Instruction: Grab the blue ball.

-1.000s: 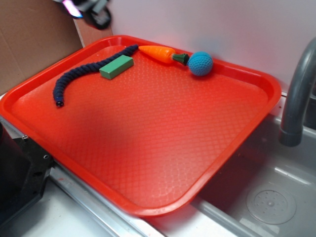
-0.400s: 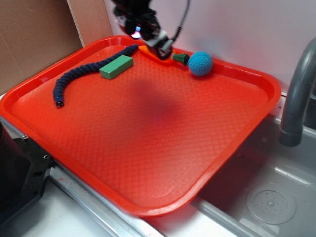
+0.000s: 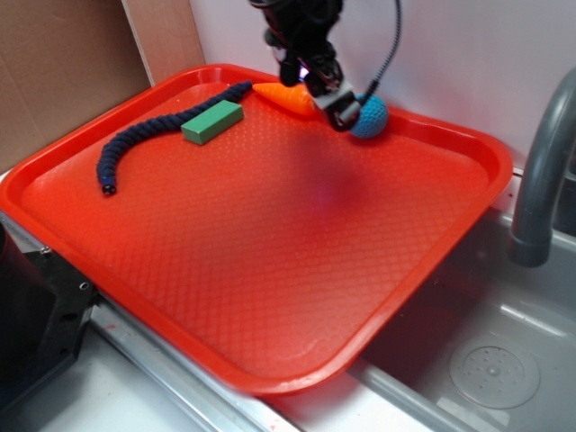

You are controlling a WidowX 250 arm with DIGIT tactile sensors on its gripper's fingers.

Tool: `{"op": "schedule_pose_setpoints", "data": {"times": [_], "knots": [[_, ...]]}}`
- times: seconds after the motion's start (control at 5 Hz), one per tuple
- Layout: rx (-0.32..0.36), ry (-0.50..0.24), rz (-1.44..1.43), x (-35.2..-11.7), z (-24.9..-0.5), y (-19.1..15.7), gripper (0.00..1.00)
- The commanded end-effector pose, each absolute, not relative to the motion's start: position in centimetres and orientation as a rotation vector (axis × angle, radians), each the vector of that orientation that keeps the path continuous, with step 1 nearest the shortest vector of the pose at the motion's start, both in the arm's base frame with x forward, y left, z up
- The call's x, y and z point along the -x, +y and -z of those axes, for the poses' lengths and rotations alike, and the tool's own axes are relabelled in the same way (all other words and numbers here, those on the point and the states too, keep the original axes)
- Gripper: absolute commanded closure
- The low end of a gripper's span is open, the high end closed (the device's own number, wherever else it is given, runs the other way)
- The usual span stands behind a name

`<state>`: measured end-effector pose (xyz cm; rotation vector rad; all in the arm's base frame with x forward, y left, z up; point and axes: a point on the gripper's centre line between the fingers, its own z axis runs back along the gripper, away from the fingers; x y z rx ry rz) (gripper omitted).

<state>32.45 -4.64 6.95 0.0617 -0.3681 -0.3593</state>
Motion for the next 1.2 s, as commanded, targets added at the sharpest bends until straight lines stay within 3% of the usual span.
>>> {"op": "schedule_pose_setpoints", "data": {"times": [0.0,0.4,0.6,1.0], "knots": [[-0.084,-0.389,0.403,-35.1,-6.4,-7.4,0.0],[-0.135,-0.328,0.373,-35.6,-4.4,-8.5,0.0],[-0.131,-0.296,0.325,-36.1,-3.9,-7.9,1.0],[-0.132,-0.297,0.311,-35.8,-4.1,-7.6,1.0]]}}
